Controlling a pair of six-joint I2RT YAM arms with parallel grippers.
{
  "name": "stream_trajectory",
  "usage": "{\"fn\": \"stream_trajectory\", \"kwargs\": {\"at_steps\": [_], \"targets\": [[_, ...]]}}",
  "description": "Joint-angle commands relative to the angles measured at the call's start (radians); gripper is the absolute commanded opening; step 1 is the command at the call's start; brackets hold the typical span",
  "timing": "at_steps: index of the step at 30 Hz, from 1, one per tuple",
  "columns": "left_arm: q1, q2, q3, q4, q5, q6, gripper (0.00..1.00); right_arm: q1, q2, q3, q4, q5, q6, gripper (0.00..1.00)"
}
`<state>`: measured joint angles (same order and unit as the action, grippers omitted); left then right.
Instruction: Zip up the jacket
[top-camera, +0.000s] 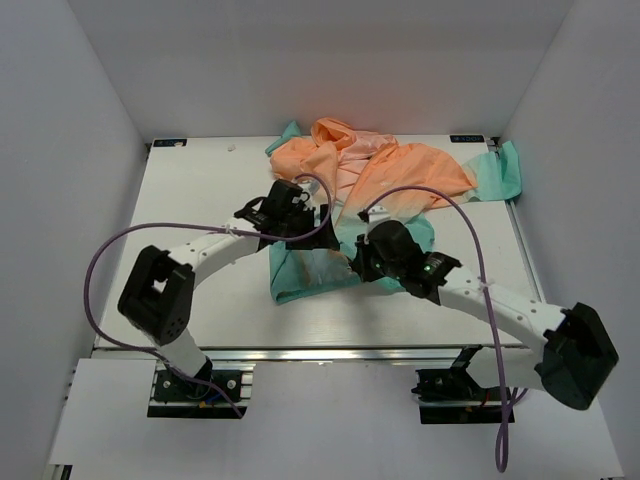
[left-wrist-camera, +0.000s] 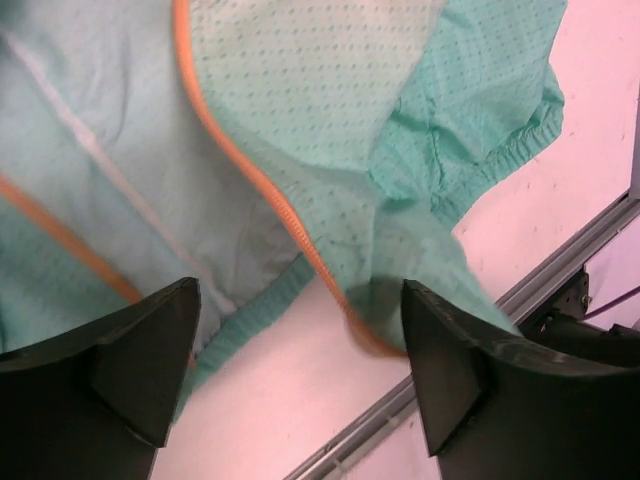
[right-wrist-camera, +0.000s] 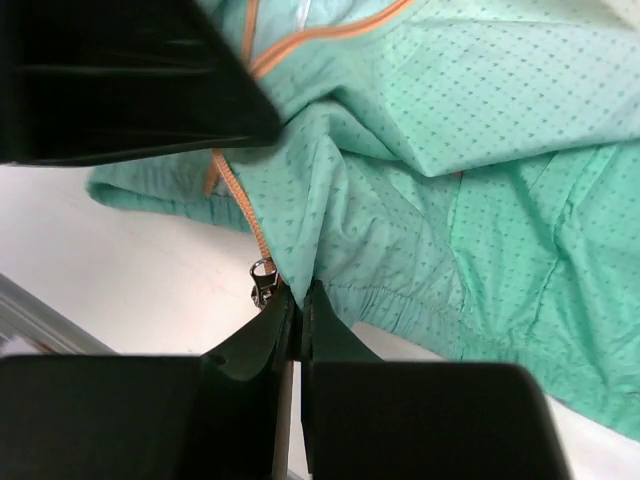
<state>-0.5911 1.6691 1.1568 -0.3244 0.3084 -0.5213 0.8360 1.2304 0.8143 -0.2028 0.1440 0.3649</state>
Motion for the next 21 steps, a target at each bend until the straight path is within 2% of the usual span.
{"fn": "stream_trajectory", "kwargs": {"at_steps": [1,2,4,8,11,13,18,21], "targets": [[-0.004,-0.155,-0.049,-0.077,-0.055,-0.037,0.94,-0.009,-0.067,-0.091,0.072,-0.015,0.089,0.00],[-0.004,-0.176,-0.087,-0.067,-0.042,-0.043,0.97,-0.009,-0.074,-0.107,0.121,-0.017,0.120,0.00],[-0.004,-0.239,-0.121,-0.065,-0.025,-0.059,0.98,-0.015,-0.078,-0.126,0.157,-0.030,0.137,0.00],[-0.004,-0.298,-0.174,-0.134,-0.110,-0.080,0.98,-0.015,-0.029,-0.064,0.123,-0.041,0.109,0.00],[-0.004,-0.289,-0.170,-0.119,-0.109,-0.077,0.98,-0.015,0.012,-0.043,0.086,-0.087,0.046,0.00],[-0.004,-0.261,-0.158,-0.064,-0.060,-0.077,0.98,-0.011,0.012,-0.049,0.069,-0.110,0.000,0.00],[-0.009,-0.065,-0.045,-0.028,0.064,-0.085,0.96,0.006,-0.035,-0.102,0.026,-0.184,-0.067,0.00],[-0.035,0.054,-0.011,-0.018,0.113,-0.091,0.92,0.018,-0.071,-0.128,0.014,-0.201,-0.092,0.00]]}}
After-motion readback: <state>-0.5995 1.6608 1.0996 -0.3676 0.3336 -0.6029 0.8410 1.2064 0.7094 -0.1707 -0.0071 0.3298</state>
